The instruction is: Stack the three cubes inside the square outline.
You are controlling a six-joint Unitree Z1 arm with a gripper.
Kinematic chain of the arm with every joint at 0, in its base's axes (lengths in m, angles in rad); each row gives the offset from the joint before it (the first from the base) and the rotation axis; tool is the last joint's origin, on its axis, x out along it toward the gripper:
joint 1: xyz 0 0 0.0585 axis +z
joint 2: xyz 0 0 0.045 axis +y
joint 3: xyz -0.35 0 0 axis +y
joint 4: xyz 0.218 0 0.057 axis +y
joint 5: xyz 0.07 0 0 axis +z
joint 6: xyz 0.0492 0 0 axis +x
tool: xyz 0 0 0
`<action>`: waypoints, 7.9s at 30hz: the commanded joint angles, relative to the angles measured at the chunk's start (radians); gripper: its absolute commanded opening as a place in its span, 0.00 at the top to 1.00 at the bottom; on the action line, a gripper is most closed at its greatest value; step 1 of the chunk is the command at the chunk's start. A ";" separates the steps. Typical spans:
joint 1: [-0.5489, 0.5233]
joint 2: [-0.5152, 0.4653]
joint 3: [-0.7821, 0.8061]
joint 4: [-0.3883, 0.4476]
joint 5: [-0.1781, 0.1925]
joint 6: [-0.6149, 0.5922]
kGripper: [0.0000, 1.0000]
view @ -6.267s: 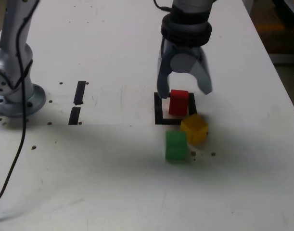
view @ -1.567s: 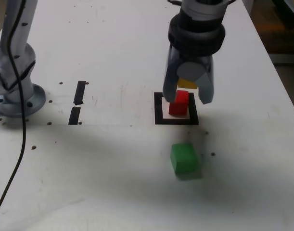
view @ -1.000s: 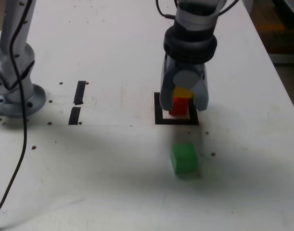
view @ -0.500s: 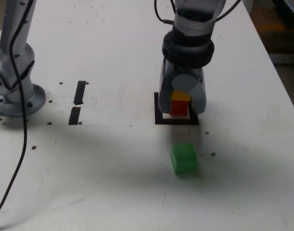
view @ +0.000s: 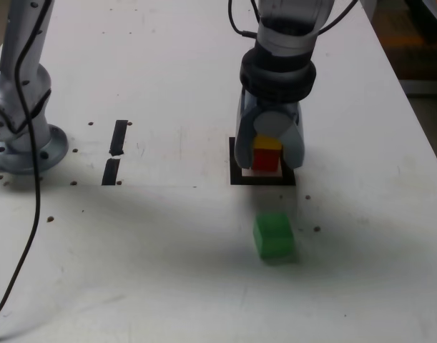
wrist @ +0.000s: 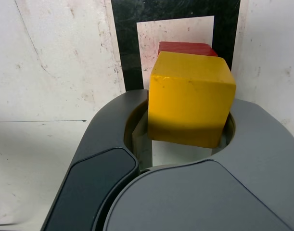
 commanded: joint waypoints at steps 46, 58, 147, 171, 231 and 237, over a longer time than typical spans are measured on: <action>-0.091 -0.212 0.009 0.181 0.055 -0.189 0.01; -0.198 -0.120 -0.104 0.182 0.007 -0.298 0.00; -0.305 -0.004 -0.163 0.218 -0.036 -0.474 0.81; 0.021 -0.068 -0.168 0.273 -0.049 -0.006 0.81; 0.083 0.005 -0.192 0.232 -0.016 0.076 0.34; 0.083 0.004 -0.192 0.231 -0.017 0.080 0.16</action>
